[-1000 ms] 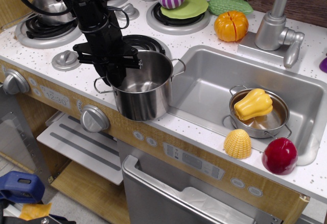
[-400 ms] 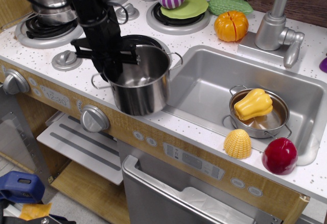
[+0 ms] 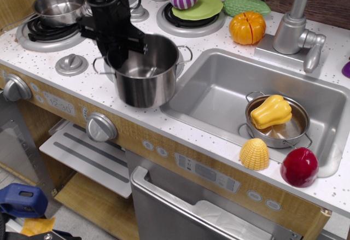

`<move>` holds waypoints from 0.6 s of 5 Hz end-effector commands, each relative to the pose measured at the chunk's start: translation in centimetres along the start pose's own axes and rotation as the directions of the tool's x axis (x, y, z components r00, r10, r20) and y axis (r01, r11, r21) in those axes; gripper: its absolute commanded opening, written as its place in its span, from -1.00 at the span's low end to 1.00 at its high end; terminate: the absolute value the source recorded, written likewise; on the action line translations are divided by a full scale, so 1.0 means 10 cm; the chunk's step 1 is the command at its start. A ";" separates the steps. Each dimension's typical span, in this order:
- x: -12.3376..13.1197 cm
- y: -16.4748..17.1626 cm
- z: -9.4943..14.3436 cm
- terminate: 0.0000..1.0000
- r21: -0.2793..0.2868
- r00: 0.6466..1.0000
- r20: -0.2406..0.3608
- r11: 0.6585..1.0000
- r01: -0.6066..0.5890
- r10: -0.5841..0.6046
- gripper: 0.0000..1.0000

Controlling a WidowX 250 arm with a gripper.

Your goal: Put pot on stove which is near stove

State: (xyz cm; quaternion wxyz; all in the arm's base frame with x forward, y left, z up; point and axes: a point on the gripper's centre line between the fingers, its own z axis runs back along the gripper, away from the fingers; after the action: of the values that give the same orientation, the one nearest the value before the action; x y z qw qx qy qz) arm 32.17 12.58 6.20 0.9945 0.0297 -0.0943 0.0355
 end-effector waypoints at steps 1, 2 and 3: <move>0.22 0.27 0.19 -1.00 0.019 0.998 0.038 0.999 0.049 -0.050 -1.00; 0.32 0.40 0.13 -1.00 -0.006 0.994 0.043 0.995 0.096 -0.096 -1.00; 0.49 0.51 0.06 -1.00 -0.012 0.987 0.051 0.989 0.150 -0.150 -1.00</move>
State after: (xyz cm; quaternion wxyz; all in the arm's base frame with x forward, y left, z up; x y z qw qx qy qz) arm 37.04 17.30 5.63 0.9938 0.0100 -0.0977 -0.0526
